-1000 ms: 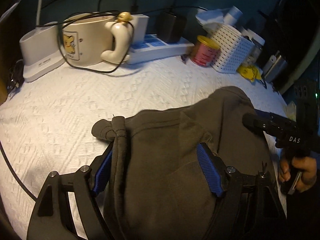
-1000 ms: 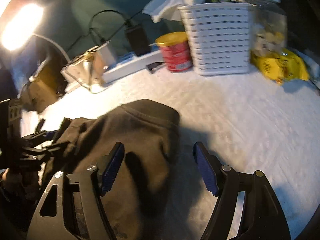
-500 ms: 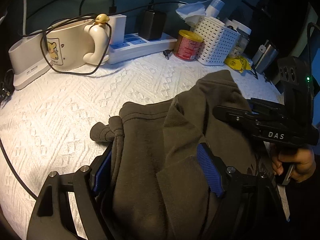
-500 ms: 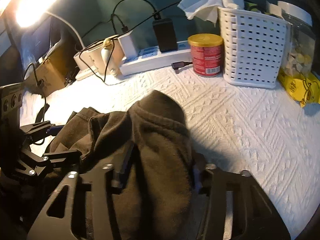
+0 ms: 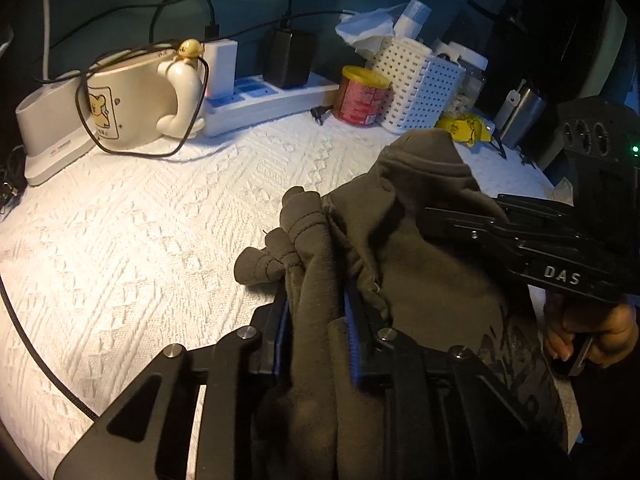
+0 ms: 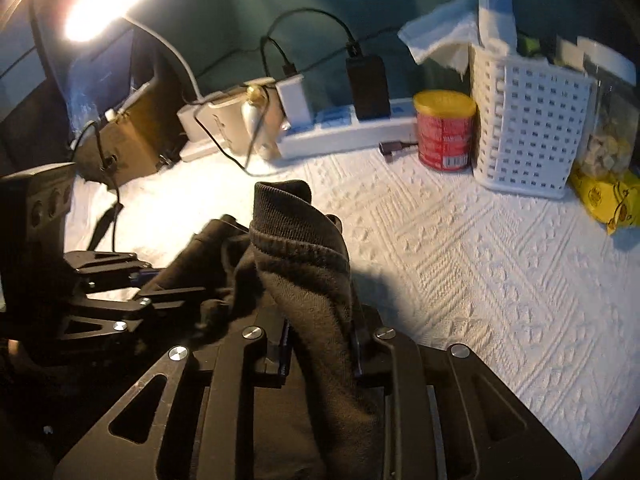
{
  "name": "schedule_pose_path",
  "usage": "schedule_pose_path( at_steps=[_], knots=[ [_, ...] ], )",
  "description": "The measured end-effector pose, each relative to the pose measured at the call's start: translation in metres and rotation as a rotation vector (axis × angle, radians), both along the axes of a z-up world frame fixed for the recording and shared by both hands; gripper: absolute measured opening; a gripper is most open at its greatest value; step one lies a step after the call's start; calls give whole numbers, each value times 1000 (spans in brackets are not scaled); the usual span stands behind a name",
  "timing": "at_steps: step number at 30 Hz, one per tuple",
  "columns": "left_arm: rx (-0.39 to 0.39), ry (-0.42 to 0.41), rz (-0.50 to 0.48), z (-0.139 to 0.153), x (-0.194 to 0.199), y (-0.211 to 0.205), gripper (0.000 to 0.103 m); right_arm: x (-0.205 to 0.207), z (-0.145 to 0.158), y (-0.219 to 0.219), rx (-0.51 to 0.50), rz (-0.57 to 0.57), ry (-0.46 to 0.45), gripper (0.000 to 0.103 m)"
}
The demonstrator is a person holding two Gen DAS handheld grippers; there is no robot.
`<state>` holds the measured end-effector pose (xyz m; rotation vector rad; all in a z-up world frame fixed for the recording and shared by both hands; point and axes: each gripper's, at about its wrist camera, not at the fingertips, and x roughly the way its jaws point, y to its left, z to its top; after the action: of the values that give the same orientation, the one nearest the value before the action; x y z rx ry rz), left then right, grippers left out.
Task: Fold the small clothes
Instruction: 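Grasp the folded shirt end with the left gripper while the right gripper grasps beside it, then lift the folded shirt up off the table with both grippers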
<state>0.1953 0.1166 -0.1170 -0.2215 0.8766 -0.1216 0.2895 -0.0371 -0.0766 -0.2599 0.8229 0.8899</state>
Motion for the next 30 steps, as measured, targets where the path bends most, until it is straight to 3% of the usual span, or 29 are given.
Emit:
schedule_pose_path(
  at_steps=[30],
  knots=[
    [59,-309,33,83,-94,-32,15,-116,101,-34,124,43,-241,22]
  ],
)
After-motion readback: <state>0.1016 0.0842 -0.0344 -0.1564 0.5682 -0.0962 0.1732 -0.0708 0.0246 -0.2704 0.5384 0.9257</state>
